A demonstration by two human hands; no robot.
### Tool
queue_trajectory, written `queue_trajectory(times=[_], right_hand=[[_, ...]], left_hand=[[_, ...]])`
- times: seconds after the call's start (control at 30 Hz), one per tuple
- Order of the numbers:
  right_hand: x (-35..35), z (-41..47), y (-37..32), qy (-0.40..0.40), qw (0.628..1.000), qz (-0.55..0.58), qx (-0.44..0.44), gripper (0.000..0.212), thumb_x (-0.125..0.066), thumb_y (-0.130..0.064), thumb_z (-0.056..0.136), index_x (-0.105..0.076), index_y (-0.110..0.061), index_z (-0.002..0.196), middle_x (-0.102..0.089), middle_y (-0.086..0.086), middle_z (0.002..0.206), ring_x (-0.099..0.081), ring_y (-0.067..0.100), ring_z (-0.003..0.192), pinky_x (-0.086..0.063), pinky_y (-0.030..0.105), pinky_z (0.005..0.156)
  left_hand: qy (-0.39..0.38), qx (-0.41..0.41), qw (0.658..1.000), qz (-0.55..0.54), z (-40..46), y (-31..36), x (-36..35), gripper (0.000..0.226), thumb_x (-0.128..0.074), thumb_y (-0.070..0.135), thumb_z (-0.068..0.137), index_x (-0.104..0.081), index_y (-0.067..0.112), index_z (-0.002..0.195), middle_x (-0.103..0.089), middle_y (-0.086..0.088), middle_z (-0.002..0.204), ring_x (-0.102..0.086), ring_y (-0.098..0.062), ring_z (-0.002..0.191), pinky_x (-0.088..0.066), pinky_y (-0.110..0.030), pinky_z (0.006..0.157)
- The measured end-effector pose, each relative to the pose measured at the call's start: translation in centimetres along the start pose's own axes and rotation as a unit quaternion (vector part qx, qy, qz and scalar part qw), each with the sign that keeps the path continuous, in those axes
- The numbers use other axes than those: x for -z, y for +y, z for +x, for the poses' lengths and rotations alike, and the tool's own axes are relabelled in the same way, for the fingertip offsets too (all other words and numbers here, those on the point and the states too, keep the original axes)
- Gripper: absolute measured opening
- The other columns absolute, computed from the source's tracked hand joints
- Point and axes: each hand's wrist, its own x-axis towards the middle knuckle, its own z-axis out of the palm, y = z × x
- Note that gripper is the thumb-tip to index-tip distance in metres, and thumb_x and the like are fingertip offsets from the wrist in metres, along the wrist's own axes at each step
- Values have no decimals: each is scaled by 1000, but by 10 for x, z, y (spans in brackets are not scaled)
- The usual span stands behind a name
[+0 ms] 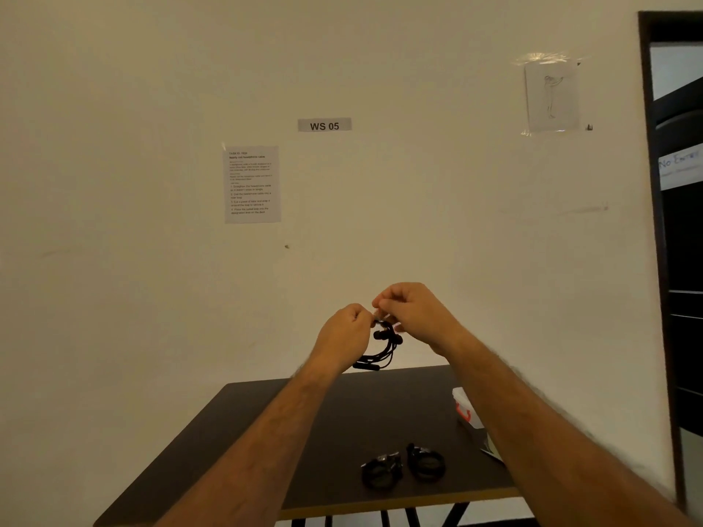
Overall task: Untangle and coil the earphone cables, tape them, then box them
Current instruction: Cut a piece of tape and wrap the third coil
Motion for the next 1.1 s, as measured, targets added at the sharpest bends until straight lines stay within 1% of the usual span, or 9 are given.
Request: queue_trajectory(times=[0.13,0.2,0.27,0.37,0.5,0.7,0.83,0.93,1.1], right_hand=[[7,-2,-6,-13,983,-154,101,14,-63,-21,93,-75,-16,97,-72,-7,88,-67,7,81,-52,20,76],[5,-3,-7,-41,972,-204,107,14,-66,-21,91,-77,-17,99,-75,-4,89,-69,5,78,-55,22,77],[1,-3,-7,-26,971,-212,105,14,-68,-21,90,-78,-17,99,-76,-2,89,-70,6,76,-58,26,79],[1,-3,-8,2,977,-188,100,13,-72,-22,88,-78,-14,96,-76,1,88,-70,10,75,-59,27,75],[1,-3,-5,-25,982,-166,88,11,-72,-16,88,-78,-11,96,-75,1,85,-68,1,67,-55,15,65],[-8,-5,9,-38,982,-165,80,11,-62,-13,95,-70,-9,100,-73,6,94,-71,10,80,-57,26,82],[-13,-6,16,-44,986,-145,76,5,-63,-12,94,-67,-13,93,-73,4,89,-71,9,78,-56,24,77],[-16,-4,26,-46,994,-83,50,4,-69,-13,89,-70,-10,88,-73,3,81,-73,15,78,-59,31,74],[-27,-6,43,-86,996,16,-12,12,-70,-16,89,-72,-8,97,-77,4,84,-74,10,80,-58,33,80]], left_hand=[[11,-4,1000,0,1,-2,1,29,-33,20,103,-61,13,104,-60,1,94,-54,-12,84,-42,-25,68],[9,-4,1000,-11,2,-3,1,28,-32,19,103,-60,12,102,-57,0,86,-51,-12,75,-41,-26,64],[6,-7,1000,-28,2,-4,1,26,-32,17,102,-58,13,98,-52,1,77,-46,-11,67,-38,-26,60],[4,-15,999,-33,3,-5,2,24,-34,17,102,-57,14,96,-51,3,76,-46,-9,68,-37,-26,62],[-4,-18,1000,-14,3,-8,2,22,-37,18,102,-57,13,98,-53,3,81,-48,-9,73,-40,-24,64],[-9,-16,1000,25,1,-16,-5,24,-37,26,104,-55,12,97,-51,3,77,-45,-9,66,-35,-24,58],[-25,-10,998,52,3,-23,-5,27,-36,29,105,-57,12,99,-53,3,78,-47,-9,67,-36,-25,58],[-35,-11,998,55,4,-32,-5,25,-37,29,105,-56,14,98,-55,3,84,-49,-8,72,-37,-24,60],[-44,23,999,19,2,-51,-6,25,-39,28,104,-57,12,102,-57,-1,90,-52,-16,81,-41,-30,69]])
